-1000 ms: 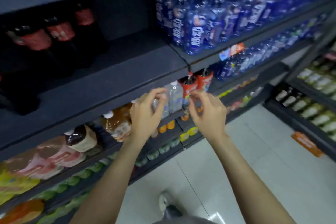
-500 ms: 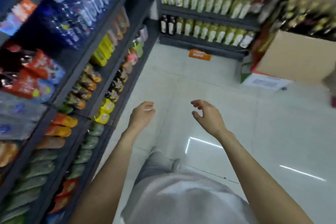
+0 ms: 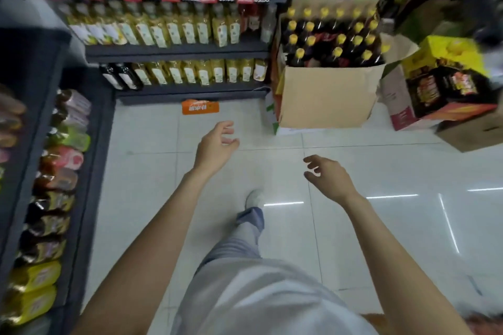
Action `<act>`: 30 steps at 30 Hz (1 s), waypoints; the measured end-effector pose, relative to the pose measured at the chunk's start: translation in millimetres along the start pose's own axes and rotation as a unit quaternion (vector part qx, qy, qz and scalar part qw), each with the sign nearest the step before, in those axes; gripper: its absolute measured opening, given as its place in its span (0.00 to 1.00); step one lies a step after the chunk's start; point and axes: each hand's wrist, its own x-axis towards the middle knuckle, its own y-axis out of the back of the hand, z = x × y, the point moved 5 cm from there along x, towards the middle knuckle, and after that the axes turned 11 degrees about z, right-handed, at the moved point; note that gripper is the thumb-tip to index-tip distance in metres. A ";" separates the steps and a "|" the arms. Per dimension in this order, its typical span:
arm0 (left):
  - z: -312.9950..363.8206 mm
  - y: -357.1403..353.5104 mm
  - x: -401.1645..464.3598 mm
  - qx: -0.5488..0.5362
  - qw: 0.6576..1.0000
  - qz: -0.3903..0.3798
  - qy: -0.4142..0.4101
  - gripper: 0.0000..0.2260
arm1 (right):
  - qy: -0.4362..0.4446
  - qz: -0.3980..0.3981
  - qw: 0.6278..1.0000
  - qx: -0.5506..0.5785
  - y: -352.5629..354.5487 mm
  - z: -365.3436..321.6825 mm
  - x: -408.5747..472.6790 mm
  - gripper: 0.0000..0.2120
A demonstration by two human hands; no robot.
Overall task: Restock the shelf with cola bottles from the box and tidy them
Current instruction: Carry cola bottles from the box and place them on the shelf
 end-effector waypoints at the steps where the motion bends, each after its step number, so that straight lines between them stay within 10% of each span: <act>1: 14.9 -18.8 24.9 -0.003 1.000 -0.010 0.004 0.18 | -0.008 0.009 1.000 0.007 16.1 8.6 23.4 0.16; 11: 112.2 -159.8 219.4 0.060 0.998 0.008 -0.036 0.12 | 0.015 0.150 0.982 0.116 116.0 61.4 263.2 0.14; 30: 81.6 -311.6 359.2 0.279 0.947 0.150 0.056 0.28 | -0.044 -0.062 0.996 0.054 28.0 164.3 507.8 0.35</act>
